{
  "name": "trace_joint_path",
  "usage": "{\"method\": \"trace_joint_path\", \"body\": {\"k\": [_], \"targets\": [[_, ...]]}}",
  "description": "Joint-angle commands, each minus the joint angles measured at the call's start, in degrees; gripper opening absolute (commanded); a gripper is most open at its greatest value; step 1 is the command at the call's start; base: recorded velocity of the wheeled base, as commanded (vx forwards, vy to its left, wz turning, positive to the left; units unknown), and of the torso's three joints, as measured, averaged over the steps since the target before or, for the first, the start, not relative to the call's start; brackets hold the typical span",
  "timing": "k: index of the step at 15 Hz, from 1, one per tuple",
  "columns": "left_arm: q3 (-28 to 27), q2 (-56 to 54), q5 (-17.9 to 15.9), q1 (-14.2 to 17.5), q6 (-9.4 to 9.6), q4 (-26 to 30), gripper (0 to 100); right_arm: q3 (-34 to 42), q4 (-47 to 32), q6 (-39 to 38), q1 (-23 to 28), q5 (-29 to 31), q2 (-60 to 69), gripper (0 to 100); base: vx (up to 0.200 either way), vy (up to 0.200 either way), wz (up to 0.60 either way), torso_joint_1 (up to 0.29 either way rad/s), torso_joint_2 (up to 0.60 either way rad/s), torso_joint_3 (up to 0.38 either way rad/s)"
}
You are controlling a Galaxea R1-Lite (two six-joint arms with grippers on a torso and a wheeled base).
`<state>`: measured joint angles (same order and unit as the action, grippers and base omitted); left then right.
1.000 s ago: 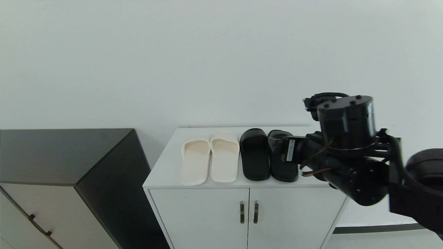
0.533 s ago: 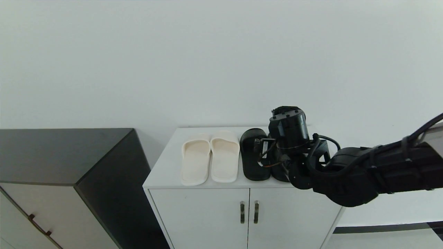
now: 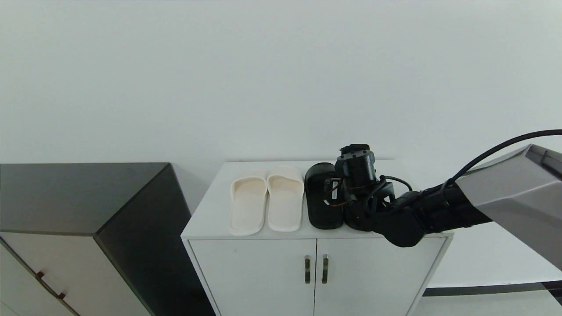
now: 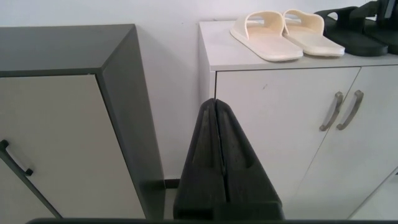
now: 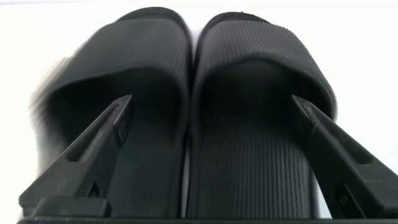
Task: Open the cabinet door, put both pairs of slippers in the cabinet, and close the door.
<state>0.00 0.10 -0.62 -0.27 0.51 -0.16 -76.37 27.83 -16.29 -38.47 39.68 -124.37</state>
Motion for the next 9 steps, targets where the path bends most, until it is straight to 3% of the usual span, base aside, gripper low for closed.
{"method": "trace_joint_path", "body": {"k": [1, 7, 8, 9], "targets": [[0.0, -0.01, 0.01, 0.0, 0.02, -0.02, 0, -3.25, 0.03, 0.03, 1.03, -0.13, -3.86, 100, 0.0, 0.0, 0.0, 0.0, 0.0, 0.0], [0.0, -0.01, 0.01, 0.0, 0.02, -0.02, 0, -5.98, 4.78, 3.63, 2.61, -3.12, -7.12, 100, 0.0, 0.0, 0.0, 0.0, 0.0, 0.0], [0.0, -0.01, 0.01, 0.0, 0.02, -0.02, 0, -5.98, 5.57, 3.81, 2.7, -3.12, -7.38, 0, 0.0, 0.0, 0.0, 0.0, 0.0, 0.0], [0.0, -0.01, 0.01, 0.0, -0.07, -0.02, 0, -5.89, 5.66, 3.89, 2.61, -3.12, -7.38, 0, 0.0, 0.0, 0.0, 0.0, 0.0, 0.0]]}}
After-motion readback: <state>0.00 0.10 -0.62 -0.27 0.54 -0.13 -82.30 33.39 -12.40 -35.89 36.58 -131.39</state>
